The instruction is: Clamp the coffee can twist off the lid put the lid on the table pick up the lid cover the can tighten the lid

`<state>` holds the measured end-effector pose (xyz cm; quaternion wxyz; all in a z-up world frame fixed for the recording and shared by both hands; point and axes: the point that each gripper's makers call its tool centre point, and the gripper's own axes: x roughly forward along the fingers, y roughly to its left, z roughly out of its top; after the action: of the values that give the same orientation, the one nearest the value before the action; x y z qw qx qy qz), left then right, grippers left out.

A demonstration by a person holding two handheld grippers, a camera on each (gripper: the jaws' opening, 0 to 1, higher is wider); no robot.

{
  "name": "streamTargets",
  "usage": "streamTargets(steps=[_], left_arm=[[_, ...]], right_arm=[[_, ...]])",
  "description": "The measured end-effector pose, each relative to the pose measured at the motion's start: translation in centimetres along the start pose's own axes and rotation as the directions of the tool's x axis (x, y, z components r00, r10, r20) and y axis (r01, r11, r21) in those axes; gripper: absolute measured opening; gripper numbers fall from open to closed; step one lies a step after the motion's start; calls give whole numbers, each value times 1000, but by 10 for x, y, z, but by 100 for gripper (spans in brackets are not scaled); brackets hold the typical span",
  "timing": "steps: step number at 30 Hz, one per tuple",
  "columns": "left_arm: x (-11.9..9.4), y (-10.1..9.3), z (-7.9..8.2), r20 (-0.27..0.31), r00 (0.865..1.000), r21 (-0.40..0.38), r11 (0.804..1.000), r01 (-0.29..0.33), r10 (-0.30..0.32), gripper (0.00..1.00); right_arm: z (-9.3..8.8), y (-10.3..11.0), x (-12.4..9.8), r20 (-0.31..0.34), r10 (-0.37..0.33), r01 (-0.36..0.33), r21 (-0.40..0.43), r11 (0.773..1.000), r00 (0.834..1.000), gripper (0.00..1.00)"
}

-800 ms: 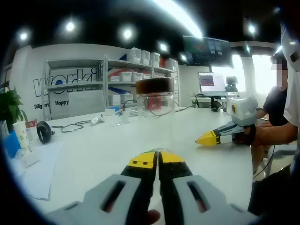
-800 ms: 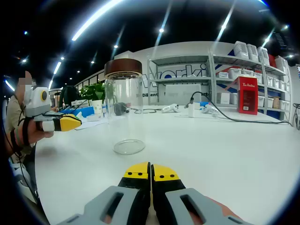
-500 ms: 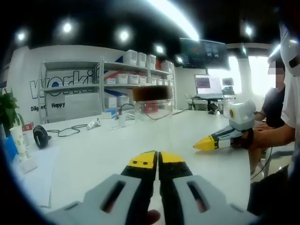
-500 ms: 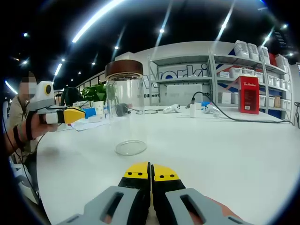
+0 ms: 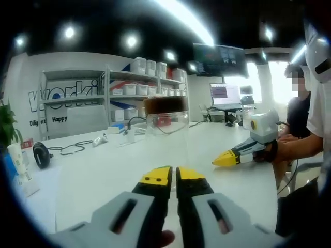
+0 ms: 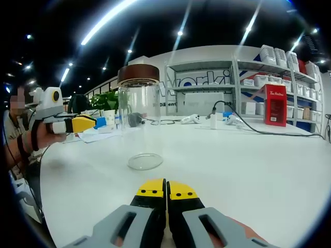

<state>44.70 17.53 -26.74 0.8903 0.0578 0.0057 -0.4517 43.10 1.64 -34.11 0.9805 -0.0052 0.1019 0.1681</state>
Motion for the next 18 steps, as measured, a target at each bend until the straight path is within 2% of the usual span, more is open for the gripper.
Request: streamTargets(steps=[18], left_arm=[[2,2,-2,-3,1000,9,1000,25,-25,0]], right_arm=[[0,0,1,-4,2,-2,-3,1000,1000,0]])
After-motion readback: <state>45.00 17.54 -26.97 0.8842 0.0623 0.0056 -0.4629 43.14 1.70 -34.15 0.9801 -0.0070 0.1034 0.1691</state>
